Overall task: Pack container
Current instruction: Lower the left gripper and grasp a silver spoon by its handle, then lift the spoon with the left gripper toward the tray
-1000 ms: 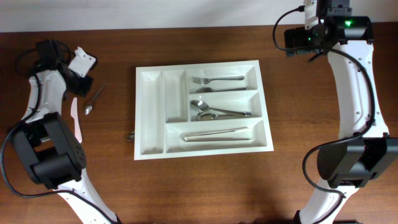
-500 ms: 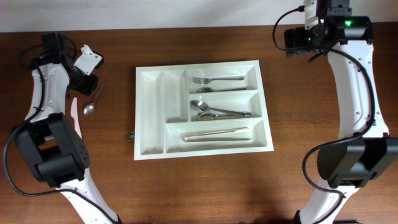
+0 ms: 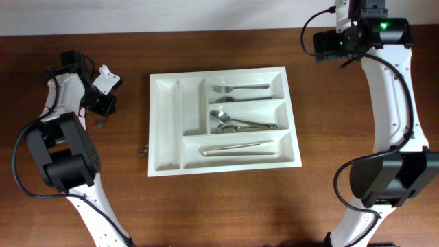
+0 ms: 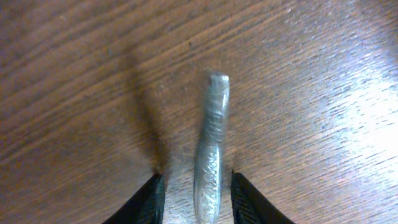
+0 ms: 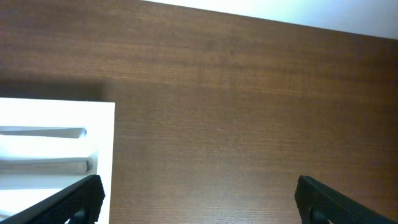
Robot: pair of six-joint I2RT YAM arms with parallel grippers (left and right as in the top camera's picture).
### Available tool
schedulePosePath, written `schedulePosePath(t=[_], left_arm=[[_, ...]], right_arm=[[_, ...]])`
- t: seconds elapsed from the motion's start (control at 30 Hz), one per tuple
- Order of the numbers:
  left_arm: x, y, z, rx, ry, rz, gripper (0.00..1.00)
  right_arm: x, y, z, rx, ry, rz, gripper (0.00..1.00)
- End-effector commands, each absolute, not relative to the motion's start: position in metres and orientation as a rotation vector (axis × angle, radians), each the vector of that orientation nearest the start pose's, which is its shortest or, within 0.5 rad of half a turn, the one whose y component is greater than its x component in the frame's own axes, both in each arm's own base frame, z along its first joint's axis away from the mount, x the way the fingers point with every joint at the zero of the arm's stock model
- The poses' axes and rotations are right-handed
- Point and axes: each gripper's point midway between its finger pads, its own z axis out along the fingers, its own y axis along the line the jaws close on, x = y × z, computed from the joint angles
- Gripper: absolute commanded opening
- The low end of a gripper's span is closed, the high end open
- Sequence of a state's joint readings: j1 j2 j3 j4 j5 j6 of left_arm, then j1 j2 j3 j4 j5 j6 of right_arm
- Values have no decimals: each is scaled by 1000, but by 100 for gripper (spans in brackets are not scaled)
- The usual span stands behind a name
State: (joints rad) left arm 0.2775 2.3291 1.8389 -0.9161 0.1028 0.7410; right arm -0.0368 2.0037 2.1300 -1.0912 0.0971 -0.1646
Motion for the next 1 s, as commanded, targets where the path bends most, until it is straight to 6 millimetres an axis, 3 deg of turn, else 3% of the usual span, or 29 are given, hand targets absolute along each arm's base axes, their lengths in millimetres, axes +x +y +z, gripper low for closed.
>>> schedulePosePath(t=[0.0,0.07,0.17,0.97], left_arm=[[469,116,-13,666,2896,-45,22],[469,116,-13,666,2897,-46,9],[468,116,-13,666,2900,-49,2],[461,114,-13,671,2926,-71,2]], right_arm=[[506,-37,253,-108,2510,-213,99],[506,-37,253,-109,2510,-213,99],[506,-37,253,-109,2510,-213,99],[506,-37,253,-109,2510,-213,99]])
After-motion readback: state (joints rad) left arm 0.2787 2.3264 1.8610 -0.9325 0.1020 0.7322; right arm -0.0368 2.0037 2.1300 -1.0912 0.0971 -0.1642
